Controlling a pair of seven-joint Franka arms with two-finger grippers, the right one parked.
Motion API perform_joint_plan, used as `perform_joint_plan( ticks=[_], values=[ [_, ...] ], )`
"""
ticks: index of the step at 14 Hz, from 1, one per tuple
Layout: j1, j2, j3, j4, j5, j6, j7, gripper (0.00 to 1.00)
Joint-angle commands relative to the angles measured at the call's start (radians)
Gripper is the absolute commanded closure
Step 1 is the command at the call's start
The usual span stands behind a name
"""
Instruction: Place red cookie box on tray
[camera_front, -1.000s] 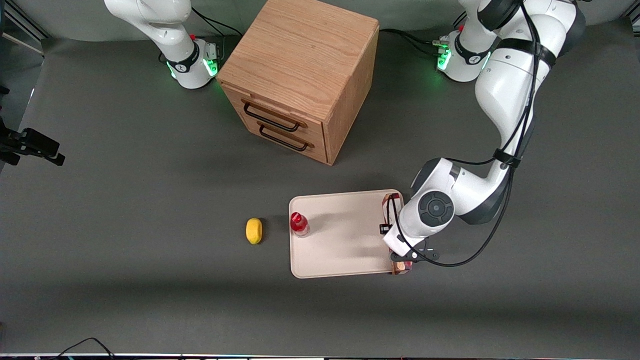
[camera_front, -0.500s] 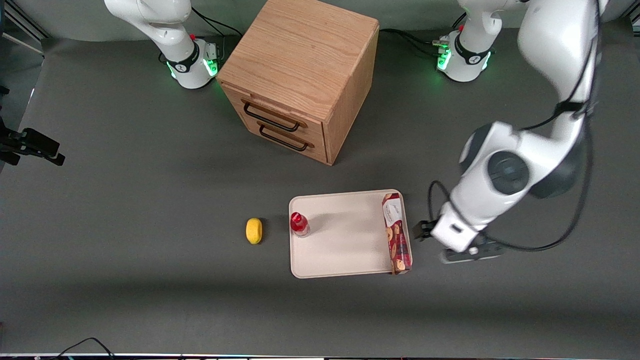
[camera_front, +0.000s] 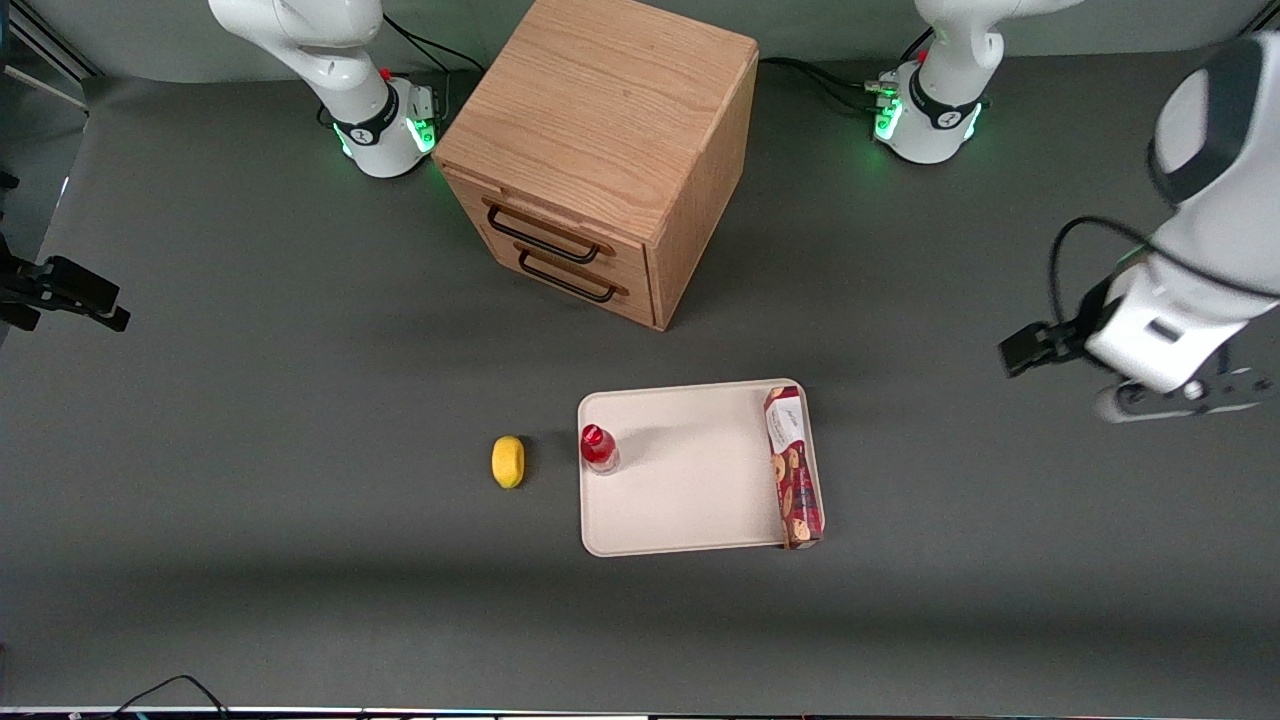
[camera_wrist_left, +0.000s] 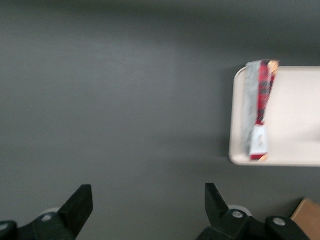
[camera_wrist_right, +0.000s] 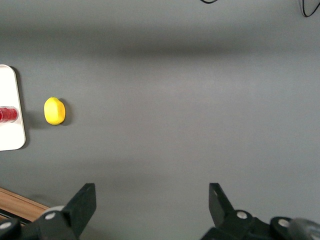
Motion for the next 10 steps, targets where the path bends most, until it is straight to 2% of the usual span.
perform_joint_plan(
  ticks=[1, 5, 10],
  values=[
    [0.031, -0.136, 0.044, -0.087, -0.018, -0.044, 0.149, 0.00],
    [0.042, -0.264, 0.091, -0.173, -0.060, -0.036, 0.177, 0.00],
    [0.042, -0.295, 0.098, -0.180, -0.095, -0.044, 0.182, 0.00]
  ],
)
